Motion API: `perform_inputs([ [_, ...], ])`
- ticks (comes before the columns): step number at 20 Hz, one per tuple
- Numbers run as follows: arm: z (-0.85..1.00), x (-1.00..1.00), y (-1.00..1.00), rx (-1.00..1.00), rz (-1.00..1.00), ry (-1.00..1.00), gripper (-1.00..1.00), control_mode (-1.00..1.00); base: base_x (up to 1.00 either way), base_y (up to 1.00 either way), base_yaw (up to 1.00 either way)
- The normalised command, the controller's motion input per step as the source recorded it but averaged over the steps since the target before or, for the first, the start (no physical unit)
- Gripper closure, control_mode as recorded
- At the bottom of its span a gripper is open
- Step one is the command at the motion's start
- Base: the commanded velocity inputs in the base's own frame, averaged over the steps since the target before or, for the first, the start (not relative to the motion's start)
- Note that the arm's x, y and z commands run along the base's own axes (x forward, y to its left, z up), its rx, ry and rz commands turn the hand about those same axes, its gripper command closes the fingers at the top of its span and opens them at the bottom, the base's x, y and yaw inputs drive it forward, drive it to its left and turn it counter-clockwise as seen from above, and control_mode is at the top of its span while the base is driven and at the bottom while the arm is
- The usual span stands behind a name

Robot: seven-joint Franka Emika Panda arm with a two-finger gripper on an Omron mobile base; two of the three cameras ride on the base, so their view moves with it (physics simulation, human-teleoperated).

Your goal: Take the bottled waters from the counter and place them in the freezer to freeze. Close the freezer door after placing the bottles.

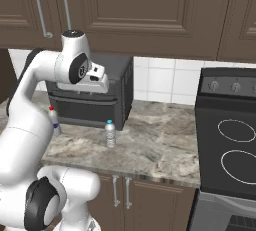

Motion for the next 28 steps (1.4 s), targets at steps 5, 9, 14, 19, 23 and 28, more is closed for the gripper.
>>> perform_inputs([
  [5,-0.01,-0.1,-0.1,0.0,0.0,-0.01,-1.0,-1.0,0.0,0.0,0.0],
  [9,-0.18,0.12,-0.76,0.13,0.0,0.08,-1.0,-1.0,0.0,0.0,0.0],
  [14,-0.21,0.04,-0.59,0.04,0.0,0.02,-1.0,-1.0,0.0,0.0,0.0],
  [19,-0.35,0.01,-0.29,0.02,0.02,0.0,-1.0,-1.0,0.0,0.0,0.0],
  [23,-0.49,0.03,-0.04,0.05,0.18,-0.03,-1.0,-1.0,0.0,0.0,0.0],
  [28,-0.41,0.04,-0.12,0.02,0.2,-0.17,-1.0,-1.0,0.0,0.0,0.0],
])
